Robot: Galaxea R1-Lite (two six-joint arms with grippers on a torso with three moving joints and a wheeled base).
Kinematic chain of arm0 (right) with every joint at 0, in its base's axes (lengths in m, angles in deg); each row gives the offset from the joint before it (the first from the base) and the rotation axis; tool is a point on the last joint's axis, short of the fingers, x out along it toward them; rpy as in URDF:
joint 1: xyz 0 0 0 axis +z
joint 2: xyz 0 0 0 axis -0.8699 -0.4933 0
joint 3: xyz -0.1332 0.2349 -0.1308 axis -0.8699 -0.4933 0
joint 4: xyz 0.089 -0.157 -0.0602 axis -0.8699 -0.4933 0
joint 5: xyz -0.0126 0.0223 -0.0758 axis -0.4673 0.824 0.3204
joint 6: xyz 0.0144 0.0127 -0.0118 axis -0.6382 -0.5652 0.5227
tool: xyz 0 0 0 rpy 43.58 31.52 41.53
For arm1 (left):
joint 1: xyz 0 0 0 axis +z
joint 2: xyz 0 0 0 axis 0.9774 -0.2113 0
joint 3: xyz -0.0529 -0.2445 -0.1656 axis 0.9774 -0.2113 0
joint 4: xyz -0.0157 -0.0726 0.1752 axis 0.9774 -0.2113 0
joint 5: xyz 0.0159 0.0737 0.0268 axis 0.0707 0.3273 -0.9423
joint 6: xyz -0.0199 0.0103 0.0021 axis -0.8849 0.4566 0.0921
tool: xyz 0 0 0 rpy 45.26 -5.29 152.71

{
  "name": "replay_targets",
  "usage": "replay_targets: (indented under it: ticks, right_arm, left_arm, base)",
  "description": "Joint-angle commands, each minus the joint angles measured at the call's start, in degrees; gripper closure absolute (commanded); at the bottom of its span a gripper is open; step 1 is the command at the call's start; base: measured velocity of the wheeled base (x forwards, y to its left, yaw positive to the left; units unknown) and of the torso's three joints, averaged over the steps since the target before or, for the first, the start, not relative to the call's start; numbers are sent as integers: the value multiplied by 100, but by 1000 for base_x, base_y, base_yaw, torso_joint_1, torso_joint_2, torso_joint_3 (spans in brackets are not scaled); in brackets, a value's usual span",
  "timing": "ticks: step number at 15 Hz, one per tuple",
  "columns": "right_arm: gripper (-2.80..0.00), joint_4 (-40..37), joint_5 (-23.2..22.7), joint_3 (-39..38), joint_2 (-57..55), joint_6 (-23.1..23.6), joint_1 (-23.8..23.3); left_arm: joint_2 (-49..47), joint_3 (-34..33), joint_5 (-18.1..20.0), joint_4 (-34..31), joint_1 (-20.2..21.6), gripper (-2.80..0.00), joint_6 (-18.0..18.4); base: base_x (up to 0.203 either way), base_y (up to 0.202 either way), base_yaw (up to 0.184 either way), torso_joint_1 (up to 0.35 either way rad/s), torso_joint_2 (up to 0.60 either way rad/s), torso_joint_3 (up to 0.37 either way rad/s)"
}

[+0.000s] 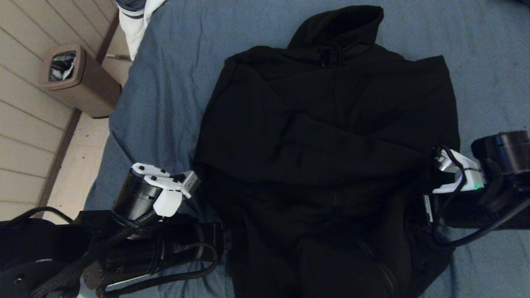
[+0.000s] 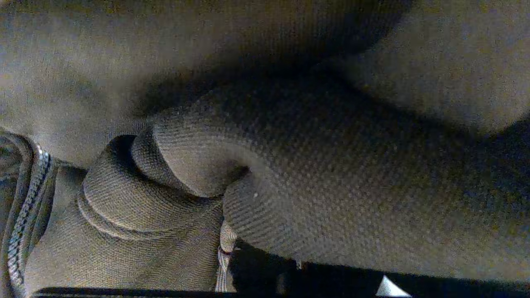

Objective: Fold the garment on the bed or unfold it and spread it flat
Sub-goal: Fold the black sweatshirt

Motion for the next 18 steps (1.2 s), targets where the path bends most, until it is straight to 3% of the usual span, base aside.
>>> replay_targets:
  ticks: [1,4,5,12,18]
  right_arm:
    - [0,16,13,119,-137,-3,-10]
    - [0,16,-4,179,-142,-3,17]
    - [0,16,-4,179,-138,-3,26]
    - [0,25,-4,152,-118,-3,0]
    - [0,25,-13,79,-53,-3,8]
  left_arm:
    - [-290,-282,67,2,-8,-280,-33]
    - [-634,-346,71,499,-17,-280,-24]
    - [-752,-332,42,727,-17,0,-17]
    - [-828,235,0,848,36,0,-22]
    - [-653,1089,-19,752,602,0,70]
  base:
    - [0,0,0,0,0,0]
    - [0,0,0,0,0,0]
    - [0,0,0,0,0,0]
    - [0,0,0,0,0,0]
    - [0,0,0,0,0,0]
